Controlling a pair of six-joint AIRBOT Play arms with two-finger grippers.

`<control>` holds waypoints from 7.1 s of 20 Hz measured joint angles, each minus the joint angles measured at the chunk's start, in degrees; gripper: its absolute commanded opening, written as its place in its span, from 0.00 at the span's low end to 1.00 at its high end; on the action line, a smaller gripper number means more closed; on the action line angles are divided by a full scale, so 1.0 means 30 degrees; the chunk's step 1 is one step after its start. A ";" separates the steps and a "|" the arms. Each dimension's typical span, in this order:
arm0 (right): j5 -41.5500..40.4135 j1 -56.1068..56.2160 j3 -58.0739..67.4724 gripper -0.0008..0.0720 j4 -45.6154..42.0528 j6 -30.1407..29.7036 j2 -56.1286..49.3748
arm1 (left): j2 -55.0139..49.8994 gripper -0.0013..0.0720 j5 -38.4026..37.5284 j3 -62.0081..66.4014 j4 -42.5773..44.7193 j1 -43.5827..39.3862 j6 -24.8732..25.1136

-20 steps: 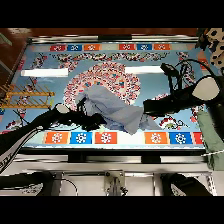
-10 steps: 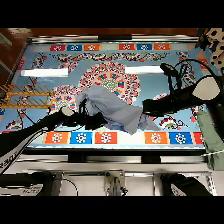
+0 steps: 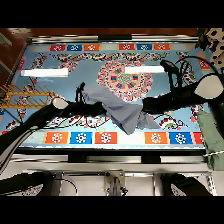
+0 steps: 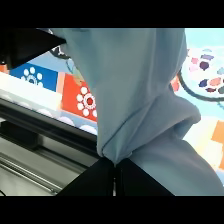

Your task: Fold the shirts.

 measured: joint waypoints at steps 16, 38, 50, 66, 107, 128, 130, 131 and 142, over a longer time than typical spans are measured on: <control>-0.9020 0.0007 1.5504 0.08 -0.2871 -0.2484 0.1632 | 0.9253 0.05 -0.3045 1.8156 0.6390 0.5756 -0.0648; -1.2903 0.0044 1.4666 0.08 0.1916 -0.3854 -1.1482 | 0.6251 0.05 -1.2808 0.7555 0.7359 0.5931 -0.0204; -0.1712 -0.4116 1.3238 0.79 0.2922 -0.2448 -1.2400 | 0.3126 0.05 -0.7213 0.3687 0.6572 0.6353 0.0561; -0.4226 -0.5501 -1.4994 0.80 0.4750 -0.2004 0.1107 | 0.3002 0.06 -0.9530 0.6084 0.6506 0.7701 0.0809; -0.1450 -0.4160 1.2845 0.08 -0.6747 -0.4131 0.5916 | 0.8539 0.05 -1.4345 2.0429 0.5858 1.1956 -0.5085; 0.3009 -0.4160 1.3529 0.08 -0.8386 -0.1479 -0.2965 | 1.0163 0.05 -1.3595 1.1074 0.9799 1.1723 -0.5610; 0.1443 -0.4160 1.3529 0.08 -0.8276 -0.0896 -0.5734 | 0.8422 0.06 -1.1344 0.9486 0.9748 1.1234 -0.4969; 0.0670 -0.4160 1.3529 0.08 -0.7992 -0.0401 -0.7067 | 0.7380 0.06 -1.0455 0.8969 0.9704 1.0892 -0.4721; -0.0160 -0.5246 1.3573 0.77 -0.1450 0.0182 -1.3610 | -0.1865 0.52 -0.9326 0.8845 0.8830 1.0083 -0.3337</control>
